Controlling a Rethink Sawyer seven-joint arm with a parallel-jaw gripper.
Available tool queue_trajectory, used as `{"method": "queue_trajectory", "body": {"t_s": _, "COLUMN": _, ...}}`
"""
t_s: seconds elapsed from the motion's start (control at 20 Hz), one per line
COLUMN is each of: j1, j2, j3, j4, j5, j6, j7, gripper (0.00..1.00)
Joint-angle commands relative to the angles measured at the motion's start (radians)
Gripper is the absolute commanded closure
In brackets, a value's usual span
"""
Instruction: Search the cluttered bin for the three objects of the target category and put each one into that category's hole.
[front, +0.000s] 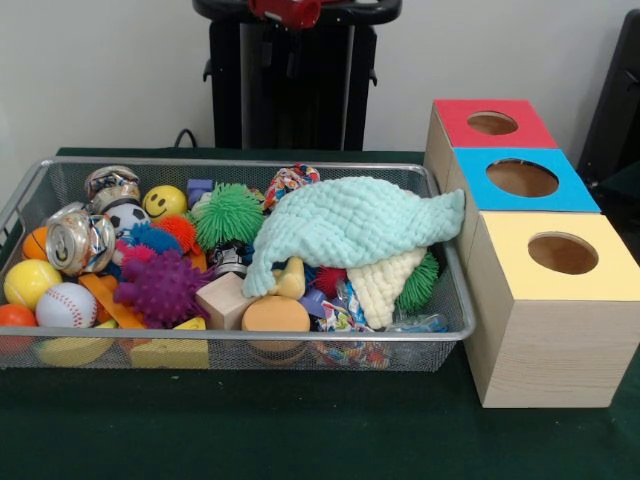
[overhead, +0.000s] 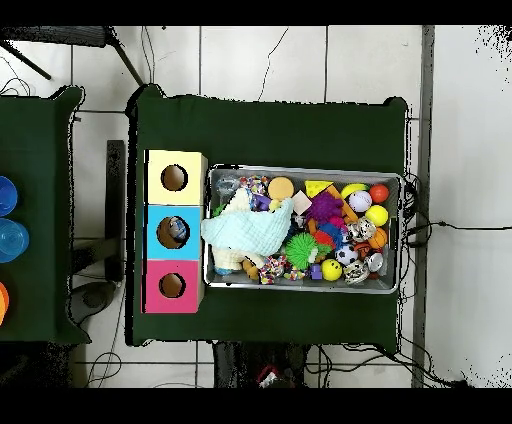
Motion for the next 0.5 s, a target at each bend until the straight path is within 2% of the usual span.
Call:
{"method": "queue_trajectory", "body": {"t_s": 0.05, "j1": 0.016, "j2": 0.001, "j3": 0.132, "j4": -0.070, "j5": 0.055, "j6": 0.071, "j7": 0.060, "gripper": 0.00}}
{"method": "queue_trajectory", "body": {"t_s": 0.5, "j1": 0.051, "j2": 0.035, "j3": 0.162, "j4": -0.077, "j5": 0.204, "j6": 0.066, "j7": 0.133, "gripper": 0.00}}
